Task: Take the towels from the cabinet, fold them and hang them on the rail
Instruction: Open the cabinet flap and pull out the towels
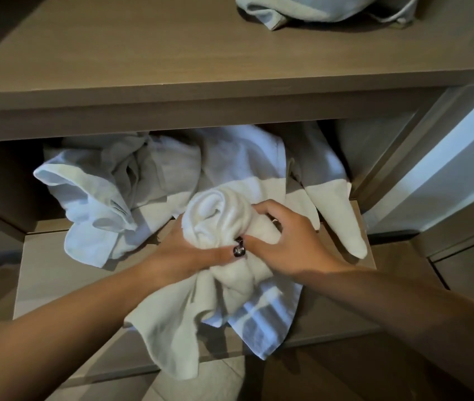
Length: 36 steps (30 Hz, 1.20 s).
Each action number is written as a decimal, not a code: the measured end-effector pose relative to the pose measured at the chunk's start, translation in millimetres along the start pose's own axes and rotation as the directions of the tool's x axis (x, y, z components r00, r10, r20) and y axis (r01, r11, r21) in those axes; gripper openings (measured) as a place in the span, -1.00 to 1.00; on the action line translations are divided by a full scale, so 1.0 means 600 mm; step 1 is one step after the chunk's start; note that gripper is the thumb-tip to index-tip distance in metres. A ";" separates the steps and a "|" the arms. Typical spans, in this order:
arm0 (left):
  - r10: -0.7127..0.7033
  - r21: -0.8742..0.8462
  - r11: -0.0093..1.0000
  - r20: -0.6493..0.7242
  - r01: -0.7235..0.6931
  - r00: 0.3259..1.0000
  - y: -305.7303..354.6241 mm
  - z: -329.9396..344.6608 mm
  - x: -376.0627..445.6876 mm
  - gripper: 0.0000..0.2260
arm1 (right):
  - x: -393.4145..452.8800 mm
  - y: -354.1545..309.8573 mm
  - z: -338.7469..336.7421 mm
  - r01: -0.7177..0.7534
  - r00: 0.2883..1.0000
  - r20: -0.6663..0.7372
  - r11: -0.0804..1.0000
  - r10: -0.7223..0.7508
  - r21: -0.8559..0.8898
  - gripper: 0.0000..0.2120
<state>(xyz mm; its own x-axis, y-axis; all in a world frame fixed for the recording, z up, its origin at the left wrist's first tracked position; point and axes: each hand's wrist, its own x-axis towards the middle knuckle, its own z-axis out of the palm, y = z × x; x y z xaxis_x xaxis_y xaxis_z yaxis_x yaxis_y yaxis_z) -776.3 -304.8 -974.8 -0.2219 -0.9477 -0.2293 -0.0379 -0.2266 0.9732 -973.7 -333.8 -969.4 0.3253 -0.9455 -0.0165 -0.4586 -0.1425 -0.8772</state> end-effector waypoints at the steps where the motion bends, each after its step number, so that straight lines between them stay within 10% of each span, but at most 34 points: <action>1: -0.020 0.037 0.999 -0.025 0.020 0.999 -0.004 -0.005 -0.002 -0.41 | 0.009 0.000 -0.005 -0.016 0.996 0.084 1.000 0.015 0.017 -0.68; 4: -0.076 0.088 0.992 -0.106 0.085 0.992 -0.023 -0.026 -0.010 -0.41 | 0.045 0.004 -0.038 -0.048 0.977 0.208 0.999 0.048 -0.006 -0.65; 7: -0.091 0.134 0.983 -0.244 0.126 0.965 -0.023 -0.046 -0.006 -0.43 | 0.088 0.011 -0.071 -0.101 0.989 -0.121 0.987 0.085 -0.128 -0.63; 12: 0.009 0.401 0.913 -0.208 0.077 0.978 -0.019 -0.048 0.014 -0.48 | 0.130 0.023 -0.018 -0.271 0.960 -0.067 0.855 0.270 -0.442 0.01; 16: 0.056 0.461 0.884 -0.271 0.078 0.961 -0.025 -0.051 0.028 -0.47 | 0.144 0.043 -0.009 -0.097 0.995 -0.061 0.779 0.076 -0.620 -0.59; 20: 0.058 0.471 0.874 -0.347 0.120 0.936 -0.028 -0.068 0.029 -0.41 | 0.142 0.028 -0.076 0.051 0.930 -0.284 0.846 -0.235 -0.531 -0.94; 28: -0.007 0.401 0.886 -0.490 0.233 0.871 -0.026 -0.074 0.036 -0.50 | 0.036 -0.067 -0.161 0.301 0.867 -0.445 0.947 -0.225 0.107 -0.73; 32: 0.003 0.409 0.878 -0.525 0.249 0.851 -0.027 -0.066 0.037 -0.51 | -0.004 -0.102 -0.174 0.445 0.882 -0.226 0.888 -0.412 0.118 -0.71; 36: 0.013 0.404 0.885 -0.521 0.233 0.854 -0.028 -0.065 0.030 -0.50 | -0.006 -0.140 -0.163 0.260 0.877 0.416 0.965 -0.241 0.012 -0.84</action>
<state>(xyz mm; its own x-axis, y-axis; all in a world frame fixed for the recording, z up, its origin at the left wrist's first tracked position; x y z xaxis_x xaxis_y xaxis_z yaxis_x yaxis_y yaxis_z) -741.4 -326.9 -995.9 0.3175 -0.9289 -0.1907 -0.4785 -0.3305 0.8135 -1017.1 -347.2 -849.0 0.7398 -0.6728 -0.0023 -0.3485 -0.3803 -0.8567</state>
